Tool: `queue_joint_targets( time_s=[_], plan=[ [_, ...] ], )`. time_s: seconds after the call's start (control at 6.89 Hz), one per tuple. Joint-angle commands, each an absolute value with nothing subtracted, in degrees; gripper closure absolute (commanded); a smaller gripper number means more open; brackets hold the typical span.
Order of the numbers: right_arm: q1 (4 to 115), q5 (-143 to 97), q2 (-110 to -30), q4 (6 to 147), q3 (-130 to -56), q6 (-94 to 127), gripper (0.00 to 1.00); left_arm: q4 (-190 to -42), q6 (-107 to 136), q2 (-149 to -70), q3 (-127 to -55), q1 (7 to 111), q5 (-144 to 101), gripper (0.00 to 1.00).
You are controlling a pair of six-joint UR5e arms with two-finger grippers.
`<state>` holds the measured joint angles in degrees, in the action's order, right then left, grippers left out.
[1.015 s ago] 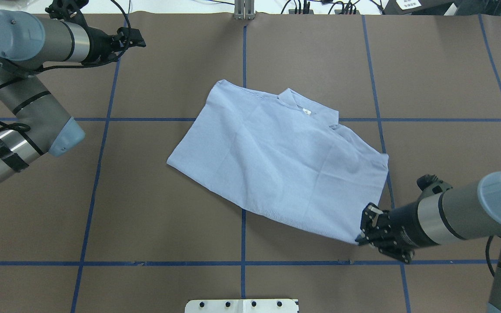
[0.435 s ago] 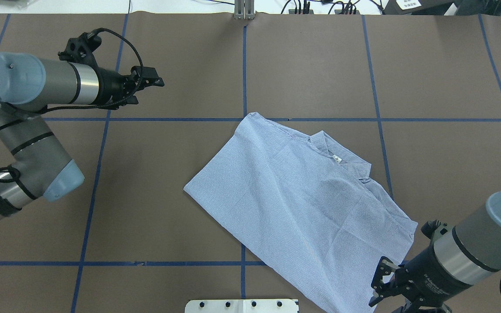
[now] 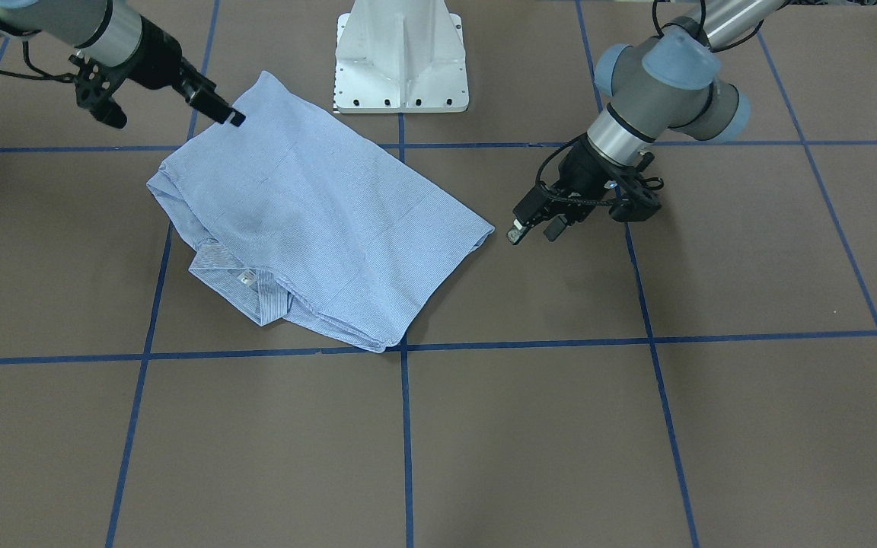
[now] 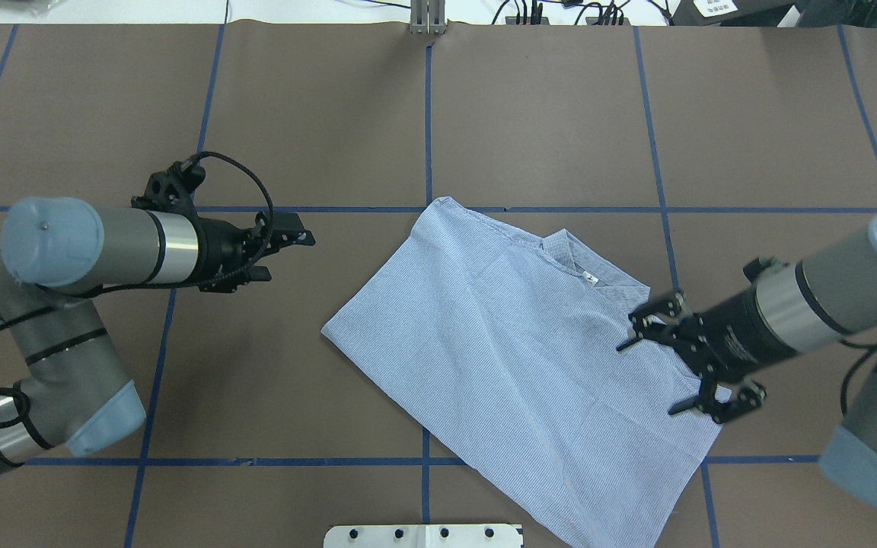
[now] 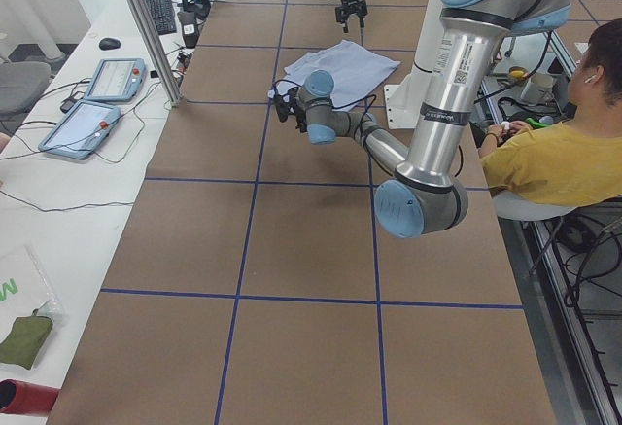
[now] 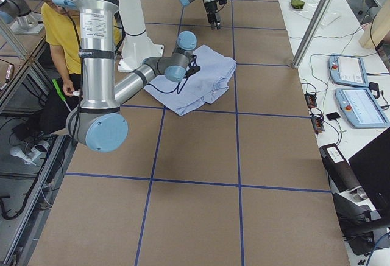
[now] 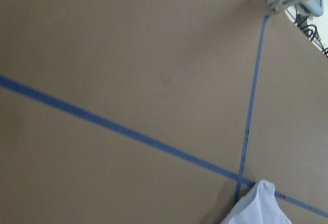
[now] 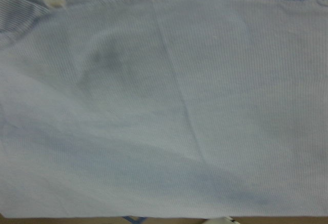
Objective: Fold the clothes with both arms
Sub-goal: 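Move the left gripper to the shirt edge while the right gripper lifts away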
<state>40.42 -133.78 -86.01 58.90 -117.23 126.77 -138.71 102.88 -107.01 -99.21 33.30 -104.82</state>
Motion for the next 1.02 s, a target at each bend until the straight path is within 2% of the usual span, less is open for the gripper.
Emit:
queue_joint_targets(
  time_s=[0.0, 0.15, 0.73, 0.87],
  plan=[
    [46.3, -131.0, -76.9, 58.8, -106.7, 119.7, 0.00, -137.7, 104.5, -107.3, -97.5, 28.3, -102.5, 0.07],
    [46.3, -129.8, -76.8, 58.8, -105.7, 117.7, 0.00, -137.6, 104.5, -107.8, -97.1, 27.1, -102.5, 0.14],
    [46.1, -129.2, -77.2, 58.8, -105.5, 117.5, 0.00, -137.6, 104.6, -110.8, -93.4, 26.1, -102.3, 0.27],
    [46.0, -128.9, -77.1, 58.7, -104.8, 117.5, 0.00, -137.7, 104.6, -110.8, -93.3, 26.1, -102.2, 0.36]
  ],
)
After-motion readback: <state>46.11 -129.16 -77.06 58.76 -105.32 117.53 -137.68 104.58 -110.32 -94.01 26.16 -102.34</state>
